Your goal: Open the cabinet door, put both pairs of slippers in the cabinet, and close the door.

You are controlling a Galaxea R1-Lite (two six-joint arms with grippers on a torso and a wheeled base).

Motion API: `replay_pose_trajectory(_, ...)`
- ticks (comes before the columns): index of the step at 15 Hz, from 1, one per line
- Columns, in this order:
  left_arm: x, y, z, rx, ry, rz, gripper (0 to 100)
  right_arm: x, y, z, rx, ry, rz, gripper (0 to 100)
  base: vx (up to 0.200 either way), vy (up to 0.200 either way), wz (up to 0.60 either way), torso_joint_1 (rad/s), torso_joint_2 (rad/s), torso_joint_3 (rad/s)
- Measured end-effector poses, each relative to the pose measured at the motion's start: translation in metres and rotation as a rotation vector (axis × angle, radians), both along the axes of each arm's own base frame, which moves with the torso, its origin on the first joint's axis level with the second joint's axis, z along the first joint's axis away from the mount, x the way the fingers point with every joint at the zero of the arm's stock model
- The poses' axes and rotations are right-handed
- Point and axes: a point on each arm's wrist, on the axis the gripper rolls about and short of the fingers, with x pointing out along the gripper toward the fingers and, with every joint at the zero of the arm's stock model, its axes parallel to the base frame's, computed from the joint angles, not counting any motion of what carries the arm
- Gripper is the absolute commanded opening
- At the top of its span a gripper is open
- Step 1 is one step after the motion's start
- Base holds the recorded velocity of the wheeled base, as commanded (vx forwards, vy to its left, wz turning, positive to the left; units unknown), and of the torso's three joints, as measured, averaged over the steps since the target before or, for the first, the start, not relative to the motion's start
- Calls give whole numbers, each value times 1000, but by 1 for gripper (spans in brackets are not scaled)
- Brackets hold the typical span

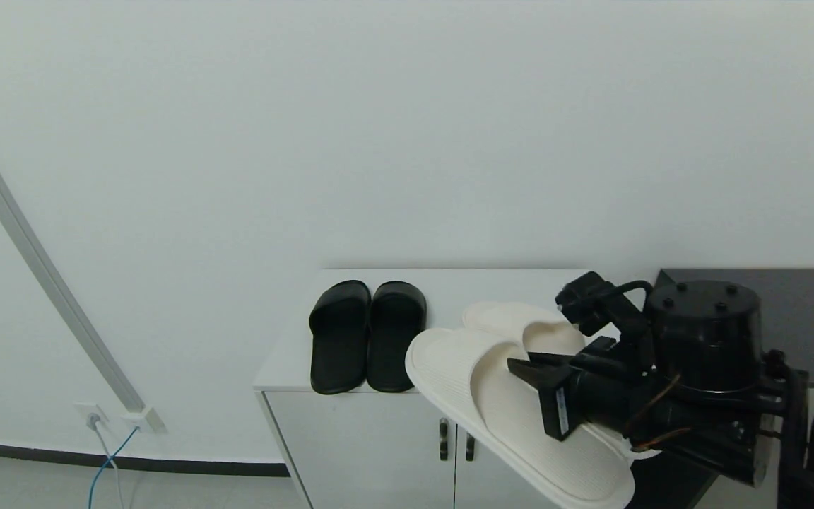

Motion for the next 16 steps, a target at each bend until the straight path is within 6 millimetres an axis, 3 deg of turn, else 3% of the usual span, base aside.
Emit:
replay_pose_trajectory(3,0,0,0,0,1,-1,0,-9,-7,0,54,-172,61,0,0,0,0,0,0,0)
replay_pose_trajectory(7,0,0,0,0,1,-1,0,-10,-8,-17,13,-134,84,0,0,0,0,0,0,0)
replay_pose_trajectory(16,0,0,0,-7,0,-1,0,-11,-8,-24,-4,-111,90,0,-200,0,0,1,2,3)
